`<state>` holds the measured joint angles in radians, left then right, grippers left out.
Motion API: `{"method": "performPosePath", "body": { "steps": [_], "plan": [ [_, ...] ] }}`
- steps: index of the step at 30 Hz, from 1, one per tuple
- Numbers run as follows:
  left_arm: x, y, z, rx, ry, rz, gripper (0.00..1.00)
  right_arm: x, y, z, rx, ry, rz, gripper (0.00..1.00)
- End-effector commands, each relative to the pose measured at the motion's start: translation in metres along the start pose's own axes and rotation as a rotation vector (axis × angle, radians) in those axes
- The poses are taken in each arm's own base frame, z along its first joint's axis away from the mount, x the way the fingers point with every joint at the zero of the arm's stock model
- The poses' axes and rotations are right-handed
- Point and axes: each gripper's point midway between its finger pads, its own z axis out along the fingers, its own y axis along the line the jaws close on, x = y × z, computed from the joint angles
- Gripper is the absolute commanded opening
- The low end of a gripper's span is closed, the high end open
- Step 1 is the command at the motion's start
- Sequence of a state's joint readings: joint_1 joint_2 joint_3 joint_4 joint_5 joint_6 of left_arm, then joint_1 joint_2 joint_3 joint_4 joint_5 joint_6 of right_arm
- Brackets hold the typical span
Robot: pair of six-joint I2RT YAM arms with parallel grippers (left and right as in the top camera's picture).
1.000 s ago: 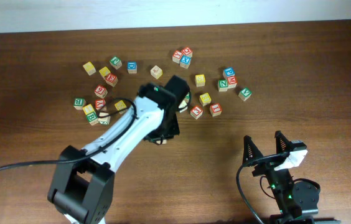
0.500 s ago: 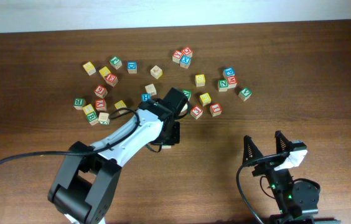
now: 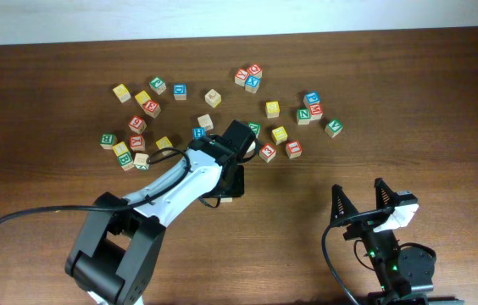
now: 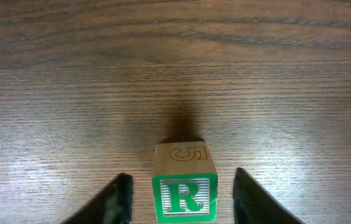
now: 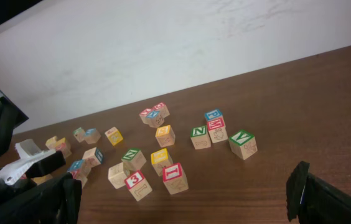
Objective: Spell out RSS
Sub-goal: 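Carry the R block to the open table area and set it down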
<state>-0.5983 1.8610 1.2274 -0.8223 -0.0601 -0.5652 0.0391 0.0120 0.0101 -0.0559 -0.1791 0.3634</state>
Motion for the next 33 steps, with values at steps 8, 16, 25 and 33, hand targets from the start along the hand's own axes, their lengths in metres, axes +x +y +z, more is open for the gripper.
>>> {"method": "performPosePath", "body": {
  "steps": [8, 16, 25, 33],
  "plan": [
    [0.022, -0.005, 0.006, 0.036, 0.093, 0.003, 0.46, 0.004, 0.003, 0.000, -0.018, 0.014, 0.002, 0.98],
    [0.021, -0.002, 0.017, 0.036, 0.061, 0.002, 0.41, 0.004, 0.003, 0.000, -0.018, 0.014, 0.002, 0.98],
    [0.018, 0.000, 0.022, 0.013, 0.050, 0.003, 0.29, 0.004, 0.003, 0.000, -0.018, 0.014, 0.002, 0.98],
    [0.011, 0.010, 0.023, -0.044, 0.014, 0.003, 0.27, 0.004, 0.003, 0.000, -0.018, 0.014, 0.002, 0.98]
  ]
}}
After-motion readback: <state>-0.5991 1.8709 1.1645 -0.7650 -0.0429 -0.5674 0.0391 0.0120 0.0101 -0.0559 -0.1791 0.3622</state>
